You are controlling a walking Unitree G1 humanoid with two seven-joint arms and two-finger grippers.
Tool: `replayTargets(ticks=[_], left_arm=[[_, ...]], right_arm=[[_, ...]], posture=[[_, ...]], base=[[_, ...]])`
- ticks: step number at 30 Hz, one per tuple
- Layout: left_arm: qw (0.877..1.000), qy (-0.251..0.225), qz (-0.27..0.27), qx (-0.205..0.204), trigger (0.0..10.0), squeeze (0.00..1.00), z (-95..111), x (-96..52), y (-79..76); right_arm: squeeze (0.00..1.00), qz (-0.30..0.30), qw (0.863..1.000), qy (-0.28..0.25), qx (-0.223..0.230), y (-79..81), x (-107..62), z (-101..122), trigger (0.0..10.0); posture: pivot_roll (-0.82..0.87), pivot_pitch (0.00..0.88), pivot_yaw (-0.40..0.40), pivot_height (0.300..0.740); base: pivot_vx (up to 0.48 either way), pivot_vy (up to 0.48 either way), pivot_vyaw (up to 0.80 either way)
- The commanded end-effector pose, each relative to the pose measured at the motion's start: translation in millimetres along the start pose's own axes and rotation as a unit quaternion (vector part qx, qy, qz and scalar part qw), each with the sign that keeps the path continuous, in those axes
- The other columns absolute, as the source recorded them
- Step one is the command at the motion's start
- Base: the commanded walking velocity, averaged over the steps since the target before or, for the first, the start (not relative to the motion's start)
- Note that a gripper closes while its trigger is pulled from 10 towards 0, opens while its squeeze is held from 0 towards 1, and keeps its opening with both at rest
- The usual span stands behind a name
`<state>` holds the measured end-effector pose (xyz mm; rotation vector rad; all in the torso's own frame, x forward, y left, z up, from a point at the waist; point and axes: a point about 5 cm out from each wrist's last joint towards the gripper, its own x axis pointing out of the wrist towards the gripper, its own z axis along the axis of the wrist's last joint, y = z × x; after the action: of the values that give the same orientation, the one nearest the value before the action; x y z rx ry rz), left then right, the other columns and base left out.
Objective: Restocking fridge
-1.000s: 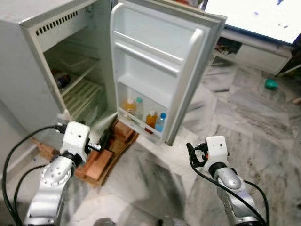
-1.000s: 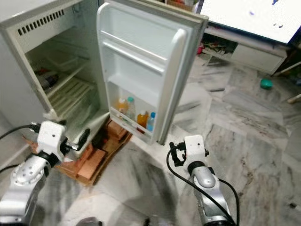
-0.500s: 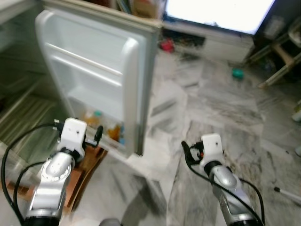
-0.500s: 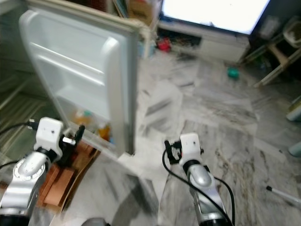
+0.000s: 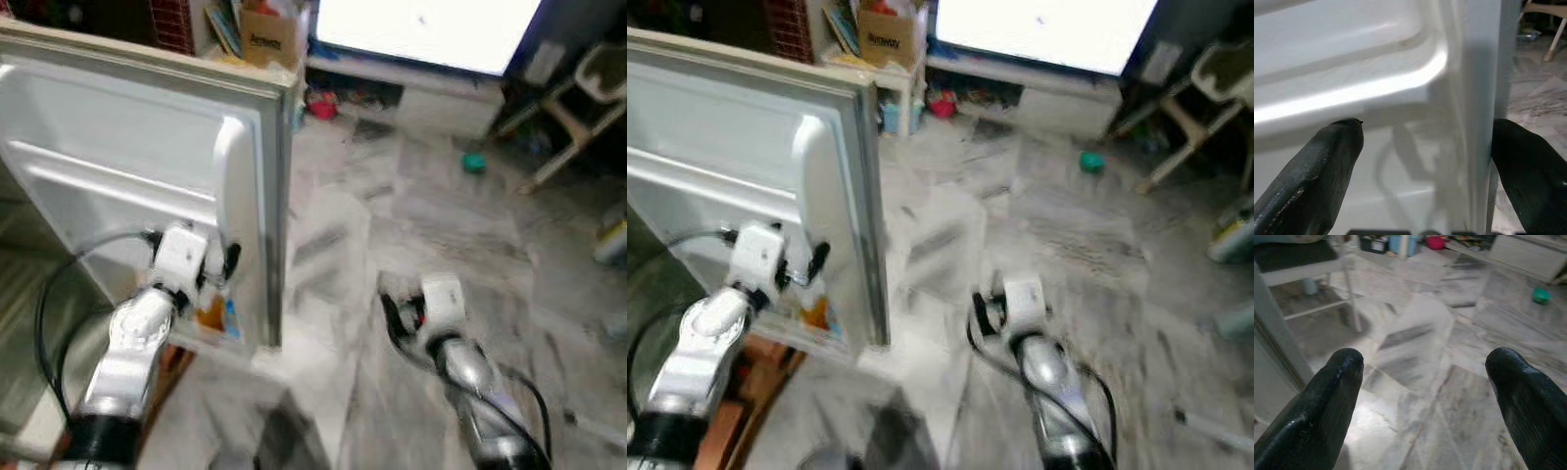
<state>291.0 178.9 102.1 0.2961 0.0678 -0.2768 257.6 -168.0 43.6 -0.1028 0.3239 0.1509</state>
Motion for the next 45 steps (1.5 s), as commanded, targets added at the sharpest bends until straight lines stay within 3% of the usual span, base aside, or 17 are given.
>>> replayTargets(ticks=[1, 11, 16, 20, 25, 34, 45], left_arm=[[1.000, -0.001, -0.008, 0.007, 10.0, 0.00, 2.0, 4.4, -4.6], [1.000, 0.019, 0.003, 0.002, 10.0, 0.00, -11.5, -6.7, 8.5], [1.000, 0.014, 0.005, -0.001, 10.0, 0.00, -14.2, -23.7, 15.2], [1.000, 0.016, 0.017, 0.001, 10.0, 0.00, -10.1, -36.2, 12.5], [1.000, 0.007, 0.016, 0.000, 10.0, 0.00, -3.9, -45.6, 9.0], [1.000, -0.004, -0.023, -0.010, 10.0, 0.00, 7.6, -46.6, -12.3], [1.000, -0.001, -0.021, -0.023, 10.0, 0.00, 7.0, -38.4, -15.4]], right_arm=[[0.00, -0.020, 1.000, 0.006, -0.004, -11.6, -2.0, -2.7, 10.0], [0.00, -0.016, 1.000, 0.006, -0.006, -9.3, -0.1, -3.4, 10.0], [0.00, -0.005, 1.000, 0.004, -0.010, -5.2, -0.8, -3.1, 10.0], [0.00, 0.006, 0.999, -0.006, -0.051, -4.2, -1.1, 1.4, 10.0], [0.00, 0.013, 0.998, -0.016, -0.058, -4.5, -1.3, 8.2, 10.0], [0.00, 0.000, 0.998, -0.013, -0.061, -13.4, -5.0, 6.1, 10.0], [0.00, -0.021, 0.998, -0.052, -0.040, -12.5, -9.4, 12.6, 10.0]], posture=[[0.04, 0.040, -0.067, 0.740], [0.05, 0.036, -0.071, 0.740], [0.05, 0.048, -0.065, 0.740], [0.06, 0.084, -0.064, 0.740], [0.05, 0.090, -0.076, 0.740], [0.04, 0.092, -0.083, 0.740], [0.03, 0.048, -0.063, 0.740]], base=[[0.480, 0.000, 0.00], [0.455, 0.000, 0.00], [0.000, 0.000, 0.00], [0.000, 0.000, -0.52], [0.000, 0.000, -0.80], [0.147, -0.152, -0.80], [0.366, -0.229, -0.80]])
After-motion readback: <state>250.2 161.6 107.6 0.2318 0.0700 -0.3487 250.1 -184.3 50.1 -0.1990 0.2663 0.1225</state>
